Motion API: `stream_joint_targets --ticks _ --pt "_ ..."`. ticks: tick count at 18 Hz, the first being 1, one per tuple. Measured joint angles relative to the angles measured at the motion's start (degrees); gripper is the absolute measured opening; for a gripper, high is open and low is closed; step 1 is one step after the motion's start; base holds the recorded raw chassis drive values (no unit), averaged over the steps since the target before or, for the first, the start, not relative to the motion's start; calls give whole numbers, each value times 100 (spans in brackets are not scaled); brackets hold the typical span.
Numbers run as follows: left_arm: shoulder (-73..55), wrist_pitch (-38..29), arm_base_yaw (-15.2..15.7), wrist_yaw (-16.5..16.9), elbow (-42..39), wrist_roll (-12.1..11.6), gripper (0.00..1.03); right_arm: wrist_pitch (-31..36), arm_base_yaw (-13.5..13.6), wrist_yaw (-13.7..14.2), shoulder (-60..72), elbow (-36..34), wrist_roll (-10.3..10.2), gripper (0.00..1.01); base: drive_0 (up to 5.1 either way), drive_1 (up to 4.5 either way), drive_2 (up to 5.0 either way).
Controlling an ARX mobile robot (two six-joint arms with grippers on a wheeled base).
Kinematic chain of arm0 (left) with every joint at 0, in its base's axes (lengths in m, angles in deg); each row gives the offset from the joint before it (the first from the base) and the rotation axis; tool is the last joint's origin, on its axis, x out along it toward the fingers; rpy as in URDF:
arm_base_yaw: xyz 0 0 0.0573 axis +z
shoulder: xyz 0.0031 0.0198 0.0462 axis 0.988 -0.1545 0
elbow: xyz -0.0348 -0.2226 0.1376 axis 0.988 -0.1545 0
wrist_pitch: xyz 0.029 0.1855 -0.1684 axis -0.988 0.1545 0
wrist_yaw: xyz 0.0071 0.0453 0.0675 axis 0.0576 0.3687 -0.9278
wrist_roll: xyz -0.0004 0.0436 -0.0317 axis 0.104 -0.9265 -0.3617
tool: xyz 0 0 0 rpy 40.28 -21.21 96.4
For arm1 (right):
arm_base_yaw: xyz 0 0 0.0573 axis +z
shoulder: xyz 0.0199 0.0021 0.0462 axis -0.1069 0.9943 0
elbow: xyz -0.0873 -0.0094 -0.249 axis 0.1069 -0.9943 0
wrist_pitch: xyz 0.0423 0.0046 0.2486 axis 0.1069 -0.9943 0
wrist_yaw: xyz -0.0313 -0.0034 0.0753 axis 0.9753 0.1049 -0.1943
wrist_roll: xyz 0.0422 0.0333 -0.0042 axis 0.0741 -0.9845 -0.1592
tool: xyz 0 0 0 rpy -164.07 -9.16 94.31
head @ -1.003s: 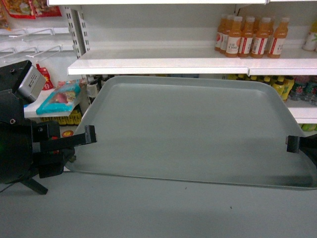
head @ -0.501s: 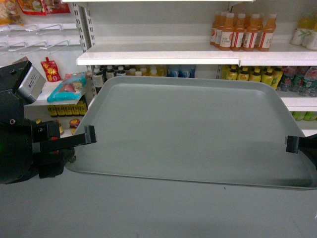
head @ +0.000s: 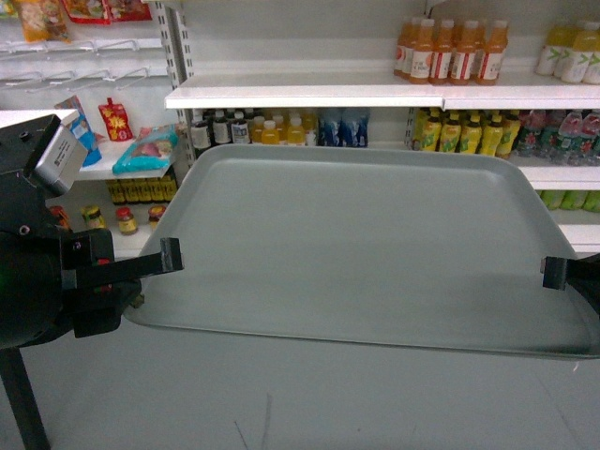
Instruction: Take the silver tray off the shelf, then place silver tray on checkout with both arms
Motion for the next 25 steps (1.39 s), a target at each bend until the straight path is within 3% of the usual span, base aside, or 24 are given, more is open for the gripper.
stream_joint_targets --ticks 14,19,25 --pt "0 31 2 -2 0 0 3 0 2 -4 0 2 0 4 -1 -391 389" --pt "15 37 -2 -2 -2 0 3 -4 0 0 -7 -20 0 4 0 0 0" --pt "11 17 -13 -4 -2 0 3 -2 0 2 -4 -20 2 4 -459 183 306"
